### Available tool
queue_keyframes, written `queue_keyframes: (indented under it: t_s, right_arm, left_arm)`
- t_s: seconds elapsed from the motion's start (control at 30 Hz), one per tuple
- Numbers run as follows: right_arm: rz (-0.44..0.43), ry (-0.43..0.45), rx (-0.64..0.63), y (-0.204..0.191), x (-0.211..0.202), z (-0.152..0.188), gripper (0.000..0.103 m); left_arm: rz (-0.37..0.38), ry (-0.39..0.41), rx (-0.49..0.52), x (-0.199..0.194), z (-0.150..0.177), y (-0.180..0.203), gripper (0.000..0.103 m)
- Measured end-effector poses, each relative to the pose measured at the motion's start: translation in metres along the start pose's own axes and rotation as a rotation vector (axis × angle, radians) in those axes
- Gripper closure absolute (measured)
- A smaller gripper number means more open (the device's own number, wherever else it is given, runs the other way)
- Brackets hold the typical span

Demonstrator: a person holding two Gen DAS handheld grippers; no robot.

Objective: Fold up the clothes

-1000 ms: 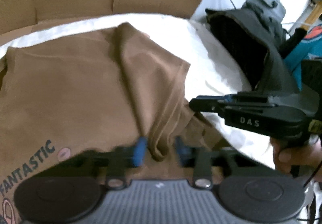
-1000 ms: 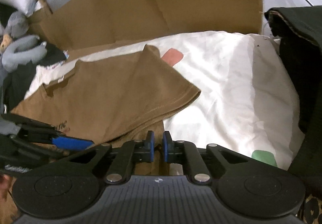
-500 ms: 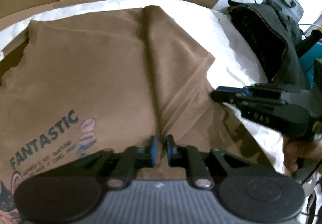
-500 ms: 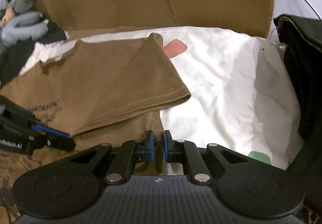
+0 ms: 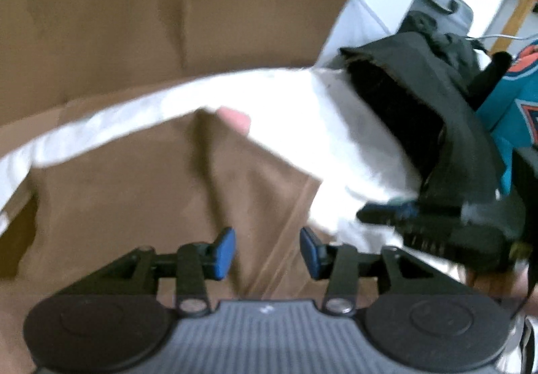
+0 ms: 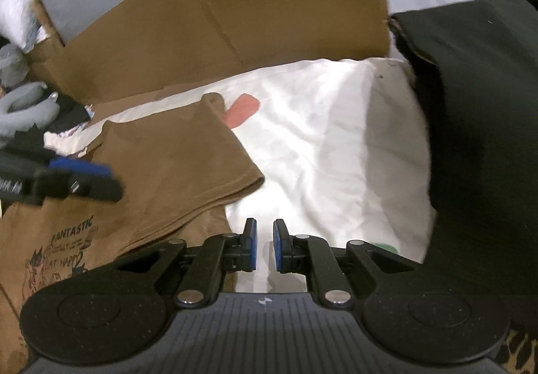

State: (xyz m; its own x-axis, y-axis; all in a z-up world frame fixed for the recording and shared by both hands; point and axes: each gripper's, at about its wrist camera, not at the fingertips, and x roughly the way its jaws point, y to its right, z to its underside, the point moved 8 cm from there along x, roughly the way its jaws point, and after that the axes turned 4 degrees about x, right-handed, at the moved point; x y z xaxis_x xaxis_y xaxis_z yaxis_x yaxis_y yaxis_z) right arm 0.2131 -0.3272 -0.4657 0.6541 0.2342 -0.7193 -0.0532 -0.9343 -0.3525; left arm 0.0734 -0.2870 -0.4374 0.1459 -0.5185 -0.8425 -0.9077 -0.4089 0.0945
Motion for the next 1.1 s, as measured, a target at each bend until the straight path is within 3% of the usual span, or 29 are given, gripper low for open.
queue_keyframes:
  t_s: [0.17,0.3,0.63,0.67,0.9,0.93,1.03,1.1]
  right_arm:
    - [0.007,0.009,0.037,0.009,-0.008,0.007,0.093]
    - [0.014,0.008,0.072,0.018,-0.011,0.016,0.093]
    - [0.027,0.000,0.127,0.032,-0.014,0.030,0.093]
    - [0.026,0.000,0.129,0.032,-0.014,0.030,0.093]
    - [0.021,0.001,0.137,0.032,-0.013,0.033,0.093]
    - [0.022,0.001,0.140,0.032,-0.012,0.033,0.093]
    - [0.017,0.008,0.143,0.030,-0.012,0.031,0.093]
    - [0.012,0.016,0.139,0.028,-0.014,0.029,0.093]
  left_arm:
    - [0.029,0.007,0.097,0.028,-0.020,0.037,0.057]
    - [0.006,-0.004,0.146,0.055,-0.027,0.051,0.058]
    - [-0.103,-0.082,0.235,0.107,-0.021,0.050,0.061]
    - [-0.113,-0.086,0.254,0.111,-0.019,0.050,0.065]
    - [-0.104,-0.064,0.254,0.115,-0.016,0.046,0.064]
    - [-0.104,-0.065,0.236,0.114,-0.017,0.044,0.067]
    - [-0.100,-0.065,0.172,0.108,-0.023,0.039,0.091]
    - [-0.077,-0.061,0.122,0.102,-0.026,0.034,0.096]
